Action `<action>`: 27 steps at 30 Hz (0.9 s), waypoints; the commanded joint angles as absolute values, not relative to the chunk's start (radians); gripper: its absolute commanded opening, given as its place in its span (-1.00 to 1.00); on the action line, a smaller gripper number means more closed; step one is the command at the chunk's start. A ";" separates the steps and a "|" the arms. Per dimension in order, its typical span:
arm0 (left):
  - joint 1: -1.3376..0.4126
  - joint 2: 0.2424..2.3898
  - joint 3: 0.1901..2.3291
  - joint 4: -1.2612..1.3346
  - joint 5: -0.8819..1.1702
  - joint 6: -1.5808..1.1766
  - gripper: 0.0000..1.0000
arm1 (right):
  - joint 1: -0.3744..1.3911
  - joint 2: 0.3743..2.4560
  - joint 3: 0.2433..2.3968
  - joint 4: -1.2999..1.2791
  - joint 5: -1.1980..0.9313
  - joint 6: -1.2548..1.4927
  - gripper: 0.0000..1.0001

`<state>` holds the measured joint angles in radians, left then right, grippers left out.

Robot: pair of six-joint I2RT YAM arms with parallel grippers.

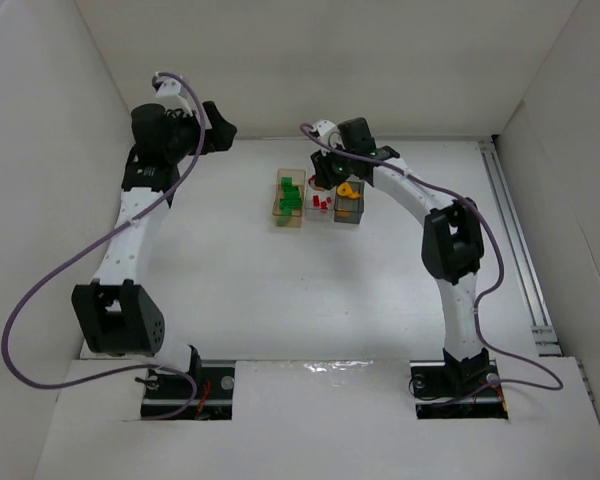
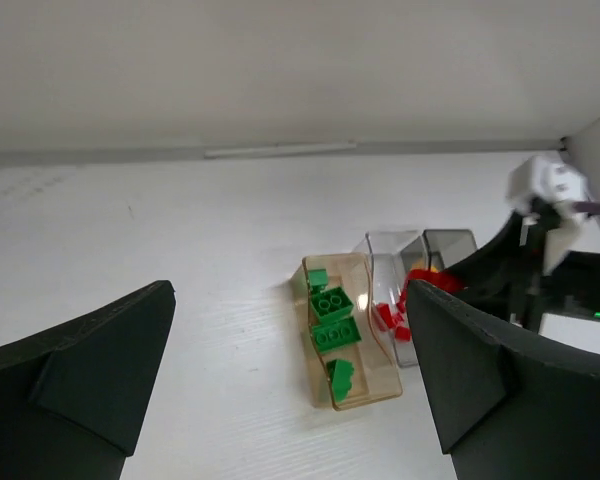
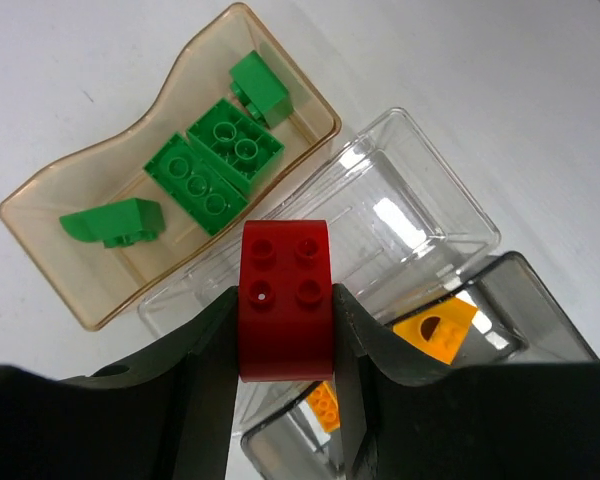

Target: Sort the legos into containers by color

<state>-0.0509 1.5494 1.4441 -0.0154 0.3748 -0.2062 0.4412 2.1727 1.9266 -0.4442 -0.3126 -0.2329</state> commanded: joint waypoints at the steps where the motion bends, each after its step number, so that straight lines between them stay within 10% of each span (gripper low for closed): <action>1: -0.043 1.487 1.384 -0.033 0.430 -0.181 1.00 | 0.451 2.212 2.005 -0.410 -0.279 -0.247 -1.00; 6: -0.031 1.443 1.304 -0.032 0.442 -0.179 1.00 | 0.460 2.272 2.057 -0.410 -0.218 -0.247 -0.89; 15: -0.031 1.480 1.302 -0.096 0.333 -0.155 1.00 | 0.469 2.235 2.019 -0.376 -0.169 -0.247 0.57; 27: -0.021 1.450 1.200 -0.098 0.226 -0.118 1.00 | 0.225 1.665 1.513 -0.212 -0.258 -0.172 0.77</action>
